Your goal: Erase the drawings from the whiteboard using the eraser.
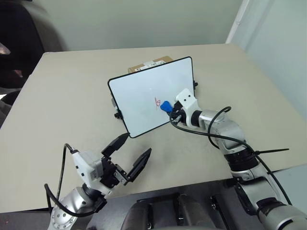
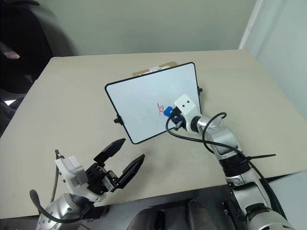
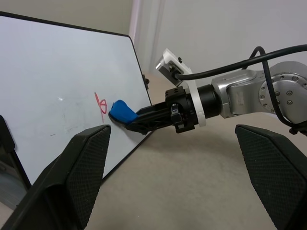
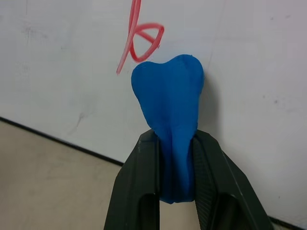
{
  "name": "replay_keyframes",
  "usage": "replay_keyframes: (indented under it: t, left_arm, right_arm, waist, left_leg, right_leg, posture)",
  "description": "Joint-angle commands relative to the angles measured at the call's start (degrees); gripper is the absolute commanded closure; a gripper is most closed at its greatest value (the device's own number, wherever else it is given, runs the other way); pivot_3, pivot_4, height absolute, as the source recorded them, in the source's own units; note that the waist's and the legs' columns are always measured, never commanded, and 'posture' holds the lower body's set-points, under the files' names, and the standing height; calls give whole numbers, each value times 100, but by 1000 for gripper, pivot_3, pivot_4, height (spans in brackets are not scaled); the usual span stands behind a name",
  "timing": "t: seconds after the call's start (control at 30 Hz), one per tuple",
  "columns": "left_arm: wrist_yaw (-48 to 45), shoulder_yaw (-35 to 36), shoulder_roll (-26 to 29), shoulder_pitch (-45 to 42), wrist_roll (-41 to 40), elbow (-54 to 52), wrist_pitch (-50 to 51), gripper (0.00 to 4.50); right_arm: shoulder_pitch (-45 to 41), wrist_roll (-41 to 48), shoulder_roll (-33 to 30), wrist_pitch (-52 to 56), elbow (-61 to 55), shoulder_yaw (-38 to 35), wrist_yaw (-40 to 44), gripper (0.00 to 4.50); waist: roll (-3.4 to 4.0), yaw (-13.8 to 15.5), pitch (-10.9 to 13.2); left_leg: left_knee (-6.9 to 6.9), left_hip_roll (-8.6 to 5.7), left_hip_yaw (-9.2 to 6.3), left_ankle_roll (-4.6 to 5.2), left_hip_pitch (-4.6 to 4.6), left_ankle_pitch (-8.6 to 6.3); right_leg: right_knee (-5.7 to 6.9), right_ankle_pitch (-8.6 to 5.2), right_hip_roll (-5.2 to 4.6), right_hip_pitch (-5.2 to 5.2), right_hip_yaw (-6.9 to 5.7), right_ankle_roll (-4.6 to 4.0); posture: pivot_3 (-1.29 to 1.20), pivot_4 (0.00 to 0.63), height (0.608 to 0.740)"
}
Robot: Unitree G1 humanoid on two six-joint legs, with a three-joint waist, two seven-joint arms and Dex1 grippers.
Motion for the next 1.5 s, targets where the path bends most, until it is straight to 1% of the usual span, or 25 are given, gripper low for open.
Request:
replay_keyframes:
  t: [0.03, 0.2, 0.33, 0.47, 0.6, 0.7, 0.87, 1.0, 1.07, 1.5]
  left_arm:
    - [3, 48, 1, 13, -47, -267, -95, 0]
    - [-21, 41, 6, -22, -52, -234, -90, 0]
    - [-52, 28, 18, -88, -55, -172, -78, 0]
    - [-74, 5, 19, -143, -46, -125, -66, 0]
    - [-73, -9, 12, -143, -24, -129, -67, 0]
    - [-55, -9, 0, -132, -8, -135, -76, 0]
    - [-31, -8, -27, -63, 24, -177, -107, 0]
    - [-30, 15, -37, -37, 21, -183, -121, 0]
    - [-34, 33, -34, -35, 11, -181, -122, 0]
    - [-32, 115, 10, -119, -32, -163, -82, 0]
  right_arm:
    - [-34, -73, -48, 69, -31, 74, 47, 3957]
    - [-240, -27, -20, 72, -201, 105, 97, 3957]
    - [-625, 72, 191, 5, -353, 18, 65, 3957]
    - [-1015, 30, 420, -124, -69, -45, -23, 3957]
    - [-1137, -66, 515, -303, 169, 8, -44, 3957]
    - [-1076, -121, 529, -327, 287, 108, -18, 3957]
    - [-698, -224, 348, -73, 256, 299, 47, 3957]
    - [-466, -228, 205, 197, 124, 365, 62, 3957]
    - [-392, -220, 163, 272, 66, 397, 72, 3957]
    - [-518, -330, 132, 293, 210, 517, 152, 3957]
  waist:
    - [0, 1, 0]
    - [0, -3, 0]
    - [1, -19, 1]
    - [1, -17, 1]
    - [1, 1, 0]
    - [0, 5, 0]
    - [-1, 1, -1]
    - [-1, -2, -1]
    - [-1, -2, -1]
    - [-1, -4, 0]
  left_leg:
    - [0, 0, 0, 0, 0, 2]
    - [0, 0, 0, -1, 0, 4]
    - [-5, 0, 1, -14, -5, 10]
    - [-12, 4, 0, -21, -9, 14]
    - [-13, 4, 0, -26, -8, 14]
    - [-7, 2, 2, -52, -9, 22]
    - [-6, 4, 2, -52, -6, 19]
    - [-2, 3, 1, -43, -1, 17]
    - [-2, 3, 2, -13, 0, 8]
    - [-3, 3, 0, -8, -1, 21]
  right_leg:
    - [0, 2, 0, 0, 0, -1]
    - [-2, 4, 0, 0, 0, -1]
    - [-1, 3, 1, -6, 0, -1]
    - [0, 3, 6, -16, 0, -2]
    - [-6, -2, 6, -16, -2, -3]
    - [-7, -8, 3, -14, -1, 1]
    - [-3, -9, 4, -11, -1, 1]
    - [-2, -2, 4, -4, 0, -6]
    - [-2, 6, 4, -3, 0, -11]
    - [-2, 20, 5, -4, -1, -13]
  posture:
    - [0, 150, 740]
    - [0, 150, 740]
    - [0, 150, 740]
    - [0, 150, 740]
    - [0, 150, 740]
    - [0, 150, 740]
    - [0, 150, 740]
    - [0, 150, 740]
    - [0, 150, 740]
    - [0, 150, 740]
